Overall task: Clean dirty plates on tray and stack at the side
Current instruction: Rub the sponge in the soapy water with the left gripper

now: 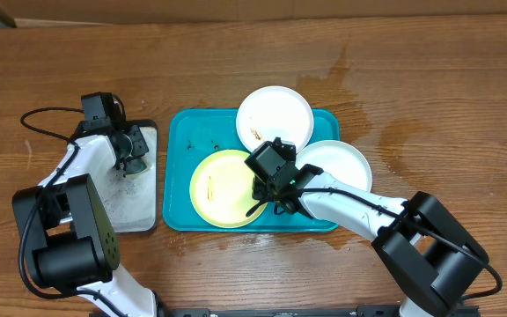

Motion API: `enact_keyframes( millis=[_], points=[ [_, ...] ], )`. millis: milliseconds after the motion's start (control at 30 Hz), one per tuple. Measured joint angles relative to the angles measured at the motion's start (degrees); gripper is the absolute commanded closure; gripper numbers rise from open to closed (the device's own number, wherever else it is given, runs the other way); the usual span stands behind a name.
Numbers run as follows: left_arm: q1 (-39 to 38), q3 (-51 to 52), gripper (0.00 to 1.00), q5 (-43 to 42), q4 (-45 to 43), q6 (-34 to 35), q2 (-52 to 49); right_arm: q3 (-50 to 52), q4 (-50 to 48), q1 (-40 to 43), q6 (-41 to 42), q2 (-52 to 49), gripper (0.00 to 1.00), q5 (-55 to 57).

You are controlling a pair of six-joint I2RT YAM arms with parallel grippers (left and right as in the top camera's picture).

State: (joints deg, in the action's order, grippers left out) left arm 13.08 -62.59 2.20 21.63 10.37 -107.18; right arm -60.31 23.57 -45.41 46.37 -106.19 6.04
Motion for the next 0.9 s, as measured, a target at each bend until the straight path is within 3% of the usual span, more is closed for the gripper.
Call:
enact_keyframes(
  millis=[233,300,367,467,600,900],
  points=[
    [0.00,0.00,0.69,0.00,0.24,-0.02,0.00,0.00,-0.85,0.00,0.09,0.00,0.69,0.46],
    [0.00,0.00,0.71,-0.02,0.44,-0.02,0.00,0.00,-0.85,0.00,0.09,0.00,0.76,0.66],
    [0.00,0.00,0.79,-0.02,0.70,-0.04,0.00,0.00,-0.85,0.00,0.00,0.00,0.86,0.85],
    [0.00,0.00,0.96,0.00,0.94,-0.50,0.00,0.02,-0.76,0.00,0.28,-0.07,0.91,0.87],
    [0.00,0.00,0.96,-0.02,1.60,-0.72,0.00,0.02,-0.55,0.00,0.09,-0.11,0.92,0.96],
    [0.02,-0.72,0.96,0.26,12.28,-1.07,1.55,0.00,-0.52,0.00,0.09,-0.11,0.91,0.98]
  ],
)
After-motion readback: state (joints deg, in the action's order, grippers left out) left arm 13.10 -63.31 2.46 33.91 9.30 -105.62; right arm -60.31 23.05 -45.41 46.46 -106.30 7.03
